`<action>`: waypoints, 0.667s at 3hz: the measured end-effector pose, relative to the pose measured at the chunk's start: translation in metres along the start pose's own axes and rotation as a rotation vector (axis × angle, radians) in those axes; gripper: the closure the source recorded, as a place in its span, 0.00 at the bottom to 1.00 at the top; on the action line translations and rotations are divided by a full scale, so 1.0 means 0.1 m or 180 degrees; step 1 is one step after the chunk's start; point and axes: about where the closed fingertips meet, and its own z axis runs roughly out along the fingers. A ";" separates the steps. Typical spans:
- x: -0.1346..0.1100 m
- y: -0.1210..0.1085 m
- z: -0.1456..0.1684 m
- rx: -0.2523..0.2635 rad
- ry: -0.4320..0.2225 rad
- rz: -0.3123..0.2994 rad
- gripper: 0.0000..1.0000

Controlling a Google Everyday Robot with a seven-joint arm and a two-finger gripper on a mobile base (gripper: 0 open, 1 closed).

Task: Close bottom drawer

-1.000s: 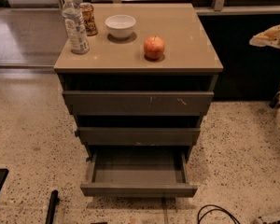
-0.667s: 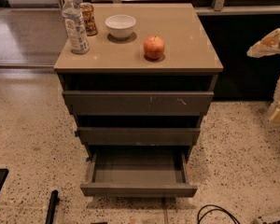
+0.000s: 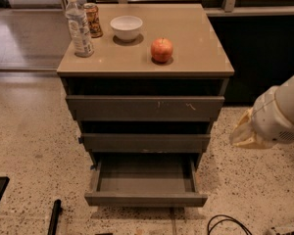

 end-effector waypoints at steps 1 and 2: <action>0.19 0.25 1.03 -0.0269 -0.0128 0.0193 1.00; 0.17 0.23 0.97 -0.0243 -0.0121 0.0176 1.00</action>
Offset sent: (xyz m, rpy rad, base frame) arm -0.0025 0.0106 -0.0866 0.0499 0.0742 -0.0208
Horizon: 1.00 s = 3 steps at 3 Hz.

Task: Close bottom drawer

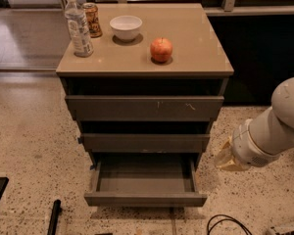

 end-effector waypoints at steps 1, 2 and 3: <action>0.00 0.00 -0.01 0.0001 0.0001 -0.0003 1.00; 0.20 0.05 0.79 -0.0101 -0.0038 -0.0010 1.00; 0.50 0.03 1.79 -0.0204 -0.0059 -0.0018 1.00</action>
Offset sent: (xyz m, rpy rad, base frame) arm 0.0280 0.0221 -0.2800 0.0796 0.0521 0.0276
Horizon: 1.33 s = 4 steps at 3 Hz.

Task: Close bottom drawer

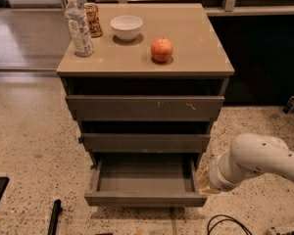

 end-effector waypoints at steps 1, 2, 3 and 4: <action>0.20 -0.16 0.73 -0.0059 -0.0122 0.0083 1.00; 0.35 -0.16 1.33 -0.0210 -0.0251 0.0173 1.00; 0.37 -0.08 1.47 -0.0291 -0.0273 0.0208 1.00; 0.44 -0.06 1.64 -0.0282 -0.0228 0.0137 1.00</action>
Offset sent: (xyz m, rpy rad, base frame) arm 0.0312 0.0159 -0.2057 0.1483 0.1163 -0.0370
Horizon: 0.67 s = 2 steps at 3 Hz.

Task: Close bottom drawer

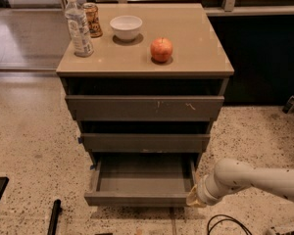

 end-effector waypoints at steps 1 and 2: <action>0.20 -0.15 0.36 0.0167 -0.0031 -0.0058 1.00; 0.36 -0.31 1.22 0.0298 -0.0274 -0.0061 1.00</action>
Offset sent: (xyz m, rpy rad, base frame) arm 0.0387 0.0210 -0.1926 0.1166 -0.1540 -0.0521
